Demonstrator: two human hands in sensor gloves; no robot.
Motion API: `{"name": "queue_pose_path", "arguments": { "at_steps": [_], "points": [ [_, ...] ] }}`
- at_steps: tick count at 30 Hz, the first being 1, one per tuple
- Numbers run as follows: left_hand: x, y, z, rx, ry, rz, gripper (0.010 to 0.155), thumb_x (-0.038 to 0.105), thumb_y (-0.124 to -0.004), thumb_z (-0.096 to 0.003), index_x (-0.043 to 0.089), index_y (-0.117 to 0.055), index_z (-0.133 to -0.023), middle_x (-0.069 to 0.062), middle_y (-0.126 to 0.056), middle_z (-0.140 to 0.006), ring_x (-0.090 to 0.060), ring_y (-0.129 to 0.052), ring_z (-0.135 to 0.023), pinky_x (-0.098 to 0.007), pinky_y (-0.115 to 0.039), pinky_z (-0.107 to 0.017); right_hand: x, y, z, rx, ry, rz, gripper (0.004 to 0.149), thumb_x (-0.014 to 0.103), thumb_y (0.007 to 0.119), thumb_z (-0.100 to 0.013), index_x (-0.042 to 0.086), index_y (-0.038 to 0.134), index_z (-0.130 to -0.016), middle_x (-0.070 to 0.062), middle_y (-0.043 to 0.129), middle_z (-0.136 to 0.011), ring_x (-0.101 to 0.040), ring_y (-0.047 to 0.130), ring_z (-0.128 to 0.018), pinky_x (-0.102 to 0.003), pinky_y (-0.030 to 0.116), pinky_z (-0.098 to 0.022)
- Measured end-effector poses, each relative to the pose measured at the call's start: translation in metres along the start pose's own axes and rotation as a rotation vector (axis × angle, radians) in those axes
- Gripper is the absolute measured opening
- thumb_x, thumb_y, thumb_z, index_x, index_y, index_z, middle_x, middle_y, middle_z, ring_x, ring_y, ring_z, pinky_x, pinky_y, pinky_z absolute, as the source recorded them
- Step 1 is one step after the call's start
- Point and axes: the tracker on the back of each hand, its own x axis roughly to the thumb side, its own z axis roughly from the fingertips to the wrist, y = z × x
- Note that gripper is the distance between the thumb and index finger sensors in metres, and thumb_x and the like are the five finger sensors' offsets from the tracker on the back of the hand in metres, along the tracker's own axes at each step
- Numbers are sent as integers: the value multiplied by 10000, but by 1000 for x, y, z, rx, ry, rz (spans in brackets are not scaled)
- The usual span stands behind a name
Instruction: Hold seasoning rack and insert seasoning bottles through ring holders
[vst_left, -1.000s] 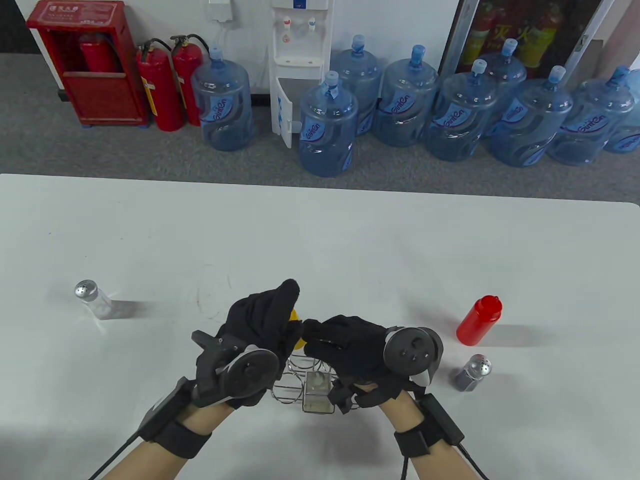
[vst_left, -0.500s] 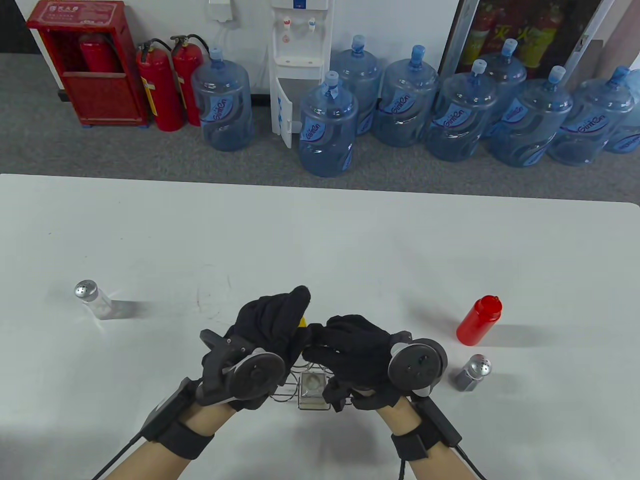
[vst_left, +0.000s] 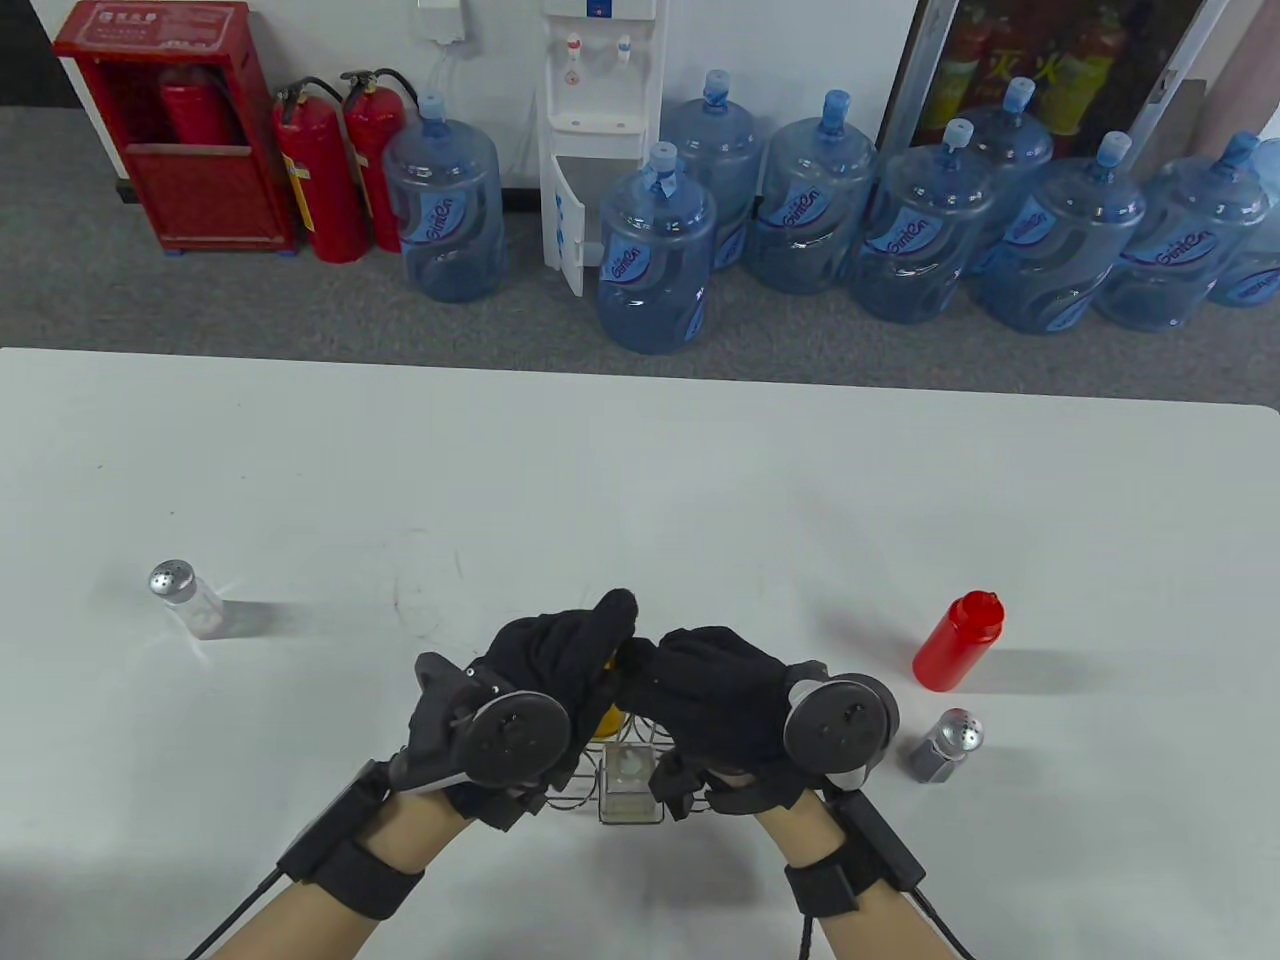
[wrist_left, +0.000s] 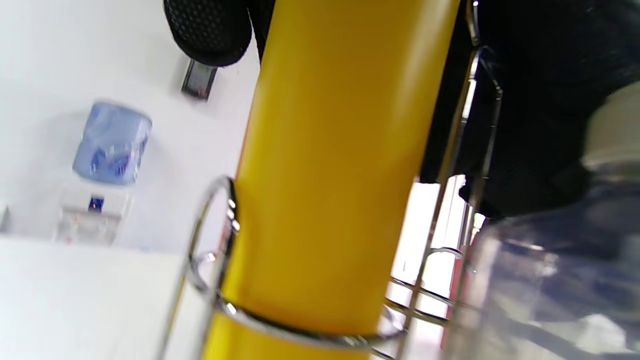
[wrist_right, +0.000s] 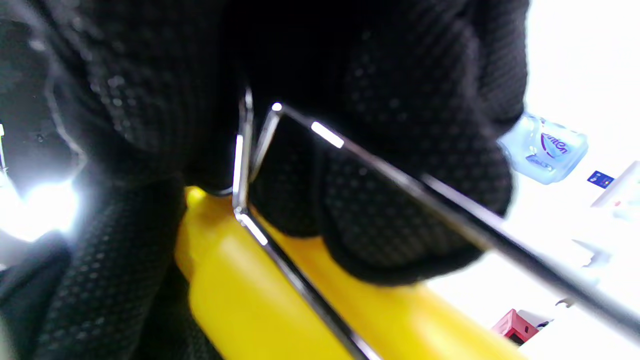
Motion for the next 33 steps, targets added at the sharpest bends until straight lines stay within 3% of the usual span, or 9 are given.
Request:
{"name": "queue_pose_path", "arguments": {
  "at_steps": [4,7,11,16,20,24,28,33],
  "points": [
    [-15,-17,-2,-147,42,190,657,526,-371,-441,403,-36,-993,221,-429,-1097,-170,-497,-1177,-533,-416,-854,1,-2,0,3,1,1,434,469,964,-277,229,1073,-622,-23,1103,-439,-192,1155,-231,-436,882,-460],
    [-24,-30,0,-236,37,221,645,520,-409,-448,446,-74,-995,231,-334,-1118,-181,-310,-1197,-572,-272,-849,2,-2,-1,0,-1,10,434,471,965,-276,227,1075,-618,-20,1106,-439,-186,1159,-232,-434,882,-463],
    [-30,-25,8,-181,18,206,659,539,-425,-452,465,-51,-990,207,-165,-1132,-172,-129,-1194,-578,-152,-842,-1,-2,0,6,0,16,438,472,965,-276,227,1075,-621,-22,1106,-442,-185,1159,-234,-435,882,-462],
    [-59,2,27,-73,85,160,733,617,-478,-436,459,-25,-990,183,-125,-1135,-185,-81,-1188,-583,-114,-835,-4,-4,0,2,5,30,436,474,967,-276,228,1078,-619,-21,1108,-441,-184,1159,-236,-434,882,-463],
    [-119,35,53,131,309,-95,753,644,-510,-431,462,-58,-1005,178,-150,-1143,-191,-83,-1193,-586,-110,-837,-5,-5,-1,2,5,53,426,478,983,-272,238,1088,-608,-15,1118,-433,-179,1164,-230,-428,888,-462],
    [-200,55,84,163,677,-359,775,649,-516,-438,443,-31,-1006,142,-82,-1137,-220,-22,-1173,-596,-83,-818,-5,-5,-2,8,8,60,430,479,984,-269,235,1090,-607,-15,1119,-431,-178,1163,-229,-429,886,-464],
    [-258,57,113,148,932,-247,789,632,-537,-443,439,-5,-993,118,8,-1113,-237,56,-1141,-608,-21,-783,-4,-4,-2,16,4,59,431,479,984,-269,231,1091,-605,-14,1119,-433,-177,1162,-229,-430,885,-465],
    [-291,47,128,76,1050,-213,771,628,-547,-445,522,21,-955,154,62,-1089,-251,55,-1139,-614,-18,-775,-3,-2,-2,23,-3,55,431,478,984,-269,232,1089,-607,-15,1119,-433,-179,1161,-230,-430,885,-465]
  ]
}}
